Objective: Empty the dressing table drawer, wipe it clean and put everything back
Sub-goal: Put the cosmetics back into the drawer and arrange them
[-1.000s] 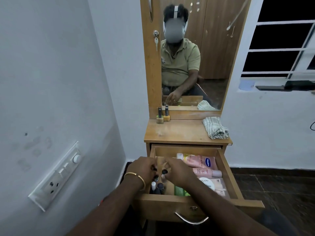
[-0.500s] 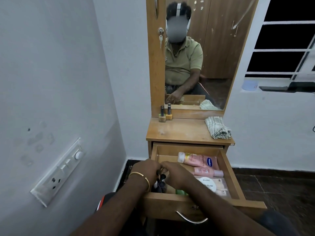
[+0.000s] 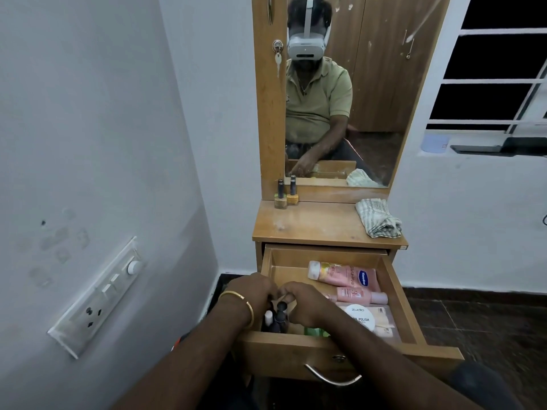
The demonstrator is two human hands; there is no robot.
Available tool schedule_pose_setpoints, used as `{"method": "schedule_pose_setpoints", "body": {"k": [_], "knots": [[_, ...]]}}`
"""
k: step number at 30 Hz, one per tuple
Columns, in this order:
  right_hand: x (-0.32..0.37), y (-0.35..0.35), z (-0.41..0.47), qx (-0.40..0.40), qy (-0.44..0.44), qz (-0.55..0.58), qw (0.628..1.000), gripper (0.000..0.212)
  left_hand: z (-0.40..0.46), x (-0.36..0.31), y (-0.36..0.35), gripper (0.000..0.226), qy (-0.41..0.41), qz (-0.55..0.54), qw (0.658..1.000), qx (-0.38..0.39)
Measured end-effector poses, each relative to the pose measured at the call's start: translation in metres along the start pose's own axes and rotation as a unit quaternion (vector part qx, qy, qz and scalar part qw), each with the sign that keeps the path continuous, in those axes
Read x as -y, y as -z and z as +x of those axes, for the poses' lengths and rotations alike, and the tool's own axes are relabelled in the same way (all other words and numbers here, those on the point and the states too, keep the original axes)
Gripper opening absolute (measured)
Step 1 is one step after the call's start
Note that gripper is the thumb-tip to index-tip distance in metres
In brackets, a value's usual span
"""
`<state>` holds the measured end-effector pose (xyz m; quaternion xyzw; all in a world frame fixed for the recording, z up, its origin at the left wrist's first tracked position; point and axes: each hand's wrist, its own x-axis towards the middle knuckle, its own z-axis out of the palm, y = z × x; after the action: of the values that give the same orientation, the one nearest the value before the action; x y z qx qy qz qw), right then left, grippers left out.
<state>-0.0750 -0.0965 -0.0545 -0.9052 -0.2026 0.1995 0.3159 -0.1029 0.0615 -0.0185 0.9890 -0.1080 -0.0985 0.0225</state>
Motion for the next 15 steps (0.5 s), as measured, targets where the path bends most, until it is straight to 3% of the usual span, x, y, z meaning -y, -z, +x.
{"method": "schedule_pose_setpoints", "body": {"k": [5,12,15], "knots": [[-0.003,0.0,0.0,0.014,-0.024,0.018,0.999,0.05,0.003,0.012,-0.004,0.028,0.022,-0.186,0.977,-0.098],[-0.004,0.008,0.002,0.027,-0.029,0.026,0.999,0.053,0.021,0.016,-0.001,0.014,0.07,-0.44,0.851,-0.279],[-0.002,0.024,0.007,-0.023,-0.013,0.027,0.999,0.049,0.035,0.02,0.009,0.016,0.094,-0.511,0.79,-0.325]]}}
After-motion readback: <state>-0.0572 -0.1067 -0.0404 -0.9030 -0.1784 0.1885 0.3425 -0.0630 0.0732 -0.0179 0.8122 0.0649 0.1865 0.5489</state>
